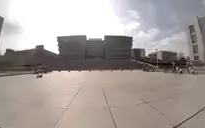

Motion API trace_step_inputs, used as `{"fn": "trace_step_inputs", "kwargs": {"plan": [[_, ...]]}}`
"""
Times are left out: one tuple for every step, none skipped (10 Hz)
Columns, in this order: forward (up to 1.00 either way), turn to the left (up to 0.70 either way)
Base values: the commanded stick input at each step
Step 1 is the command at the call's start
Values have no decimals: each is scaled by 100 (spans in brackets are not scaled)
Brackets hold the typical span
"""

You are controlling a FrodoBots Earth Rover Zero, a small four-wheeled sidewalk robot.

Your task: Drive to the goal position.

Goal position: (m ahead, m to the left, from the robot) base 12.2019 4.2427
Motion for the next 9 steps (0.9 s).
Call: {"fn": "trace_step_inputs", "kwargs": {"plan": [[48, 0], [46, 0], [53, 0], [64, 0], [65, 3], [63, 20], [59, 48], [61, 16], [62, 0]]}}
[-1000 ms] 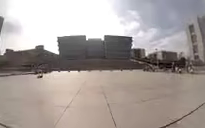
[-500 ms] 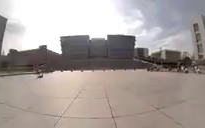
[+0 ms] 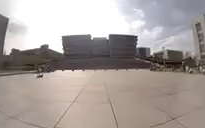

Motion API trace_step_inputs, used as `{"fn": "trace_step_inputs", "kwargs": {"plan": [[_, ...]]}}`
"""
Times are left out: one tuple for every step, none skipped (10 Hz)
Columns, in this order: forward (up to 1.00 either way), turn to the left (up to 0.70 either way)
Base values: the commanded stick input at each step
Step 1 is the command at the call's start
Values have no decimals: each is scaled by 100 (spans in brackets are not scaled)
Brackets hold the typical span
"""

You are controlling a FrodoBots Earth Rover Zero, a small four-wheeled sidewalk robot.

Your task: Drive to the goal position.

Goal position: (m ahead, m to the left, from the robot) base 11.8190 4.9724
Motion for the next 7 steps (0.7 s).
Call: {"fn": "trace_step_inputs", "kwargs": {"plan": [[62, 0], [62, 0], [62, 0], [63, 0], [62, 0], [61, 0], [61, 0]]}}
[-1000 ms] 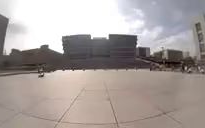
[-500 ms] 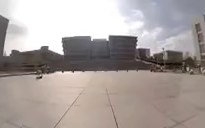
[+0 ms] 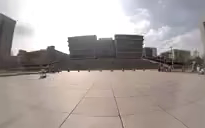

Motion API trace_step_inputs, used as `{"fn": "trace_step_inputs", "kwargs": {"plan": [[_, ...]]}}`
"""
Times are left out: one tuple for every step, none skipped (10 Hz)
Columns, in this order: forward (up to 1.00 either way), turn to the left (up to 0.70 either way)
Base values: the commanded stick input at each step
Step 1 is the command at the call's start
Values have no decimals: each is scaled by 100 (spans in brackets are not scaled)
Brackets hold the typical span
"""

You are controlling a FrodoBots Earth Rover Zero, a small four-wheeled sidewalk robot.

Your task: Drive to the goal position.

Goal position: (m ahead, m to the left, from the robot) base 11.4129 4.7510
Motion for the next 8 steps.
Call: {"fn": "trace_step_inputs", "kwargs": {"plan": [[63, 0], [65, 0], [66, 0], [66, 0], [66, 0], [66, 0], [66, 0], [66, 0]]}}
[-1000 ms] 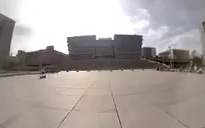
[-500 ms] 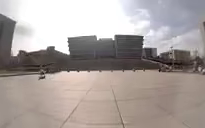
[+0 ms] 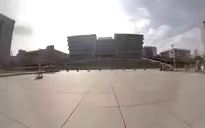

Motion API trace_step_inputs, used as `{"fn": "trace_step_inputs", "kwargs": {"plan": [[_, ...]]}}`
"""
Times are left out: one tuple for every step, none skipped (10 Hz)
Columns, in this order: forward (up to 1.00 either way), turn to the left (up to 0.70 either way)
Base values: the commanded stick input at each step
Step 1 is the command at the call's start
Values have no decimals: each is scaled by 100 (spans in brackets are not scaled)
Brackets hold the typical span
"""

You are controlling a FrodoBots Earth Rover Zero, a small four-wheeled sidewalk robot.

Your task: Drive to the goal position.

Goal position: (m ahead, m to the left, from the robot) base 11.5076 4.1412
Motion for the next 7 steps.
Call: {"fn": "trace_step_inputs", "kwargs": {"plan": [[65, 0], [65, 3], [65, 16], [65, 31], [65, 27], [65, 0], [65, 0]]}}
